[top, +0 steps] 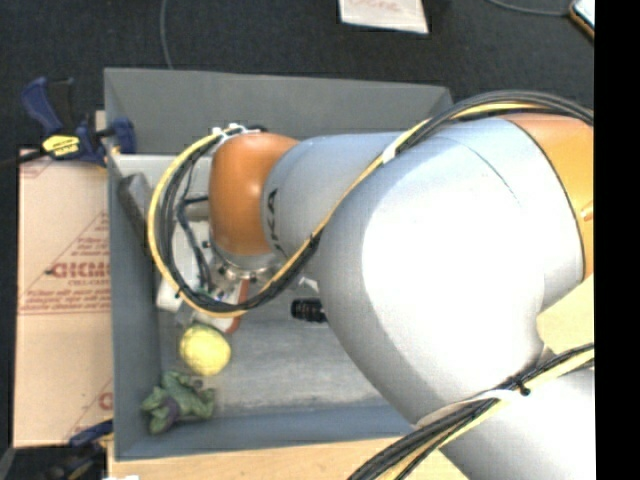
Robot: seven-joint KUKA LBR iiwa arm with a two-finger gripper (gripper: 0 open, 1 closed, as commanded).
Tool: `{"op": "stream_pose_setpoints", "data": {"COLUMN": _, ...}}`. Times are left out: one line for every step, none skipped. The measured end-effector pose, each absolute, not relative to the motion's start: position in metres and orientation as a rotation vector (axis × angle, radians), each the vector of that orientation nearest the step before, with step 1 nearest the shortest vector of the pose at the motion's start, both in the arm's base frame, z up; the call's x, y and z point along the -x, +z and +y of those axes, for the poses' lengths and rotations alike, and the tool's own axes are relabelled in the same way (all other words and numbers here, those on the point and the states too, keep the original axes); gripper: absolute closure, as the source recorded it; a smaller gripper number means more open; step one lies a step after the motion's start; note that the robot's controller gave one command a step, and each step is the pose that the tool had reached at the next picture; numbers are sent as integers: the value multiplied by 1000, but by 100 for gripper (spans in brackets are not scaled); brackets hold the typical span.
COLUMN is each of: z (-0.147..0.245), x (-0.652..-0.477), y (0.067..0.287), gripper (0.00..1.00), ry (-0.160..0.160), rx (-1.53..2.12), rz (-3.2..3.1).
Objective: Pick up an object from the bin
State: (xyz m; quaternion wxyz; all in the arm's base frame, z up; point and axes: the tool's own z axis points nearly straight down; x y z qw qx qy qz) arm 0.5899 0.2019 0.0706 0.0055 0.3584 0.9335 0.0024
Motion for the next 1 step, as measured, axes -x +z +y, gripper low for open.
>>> {"op": "stream_pose_setpoints", "data": {"z": 219, "x": -581, "y": 70, "gripper": 100, "ry": -4, "rx": -1056, "rz": 2940}}
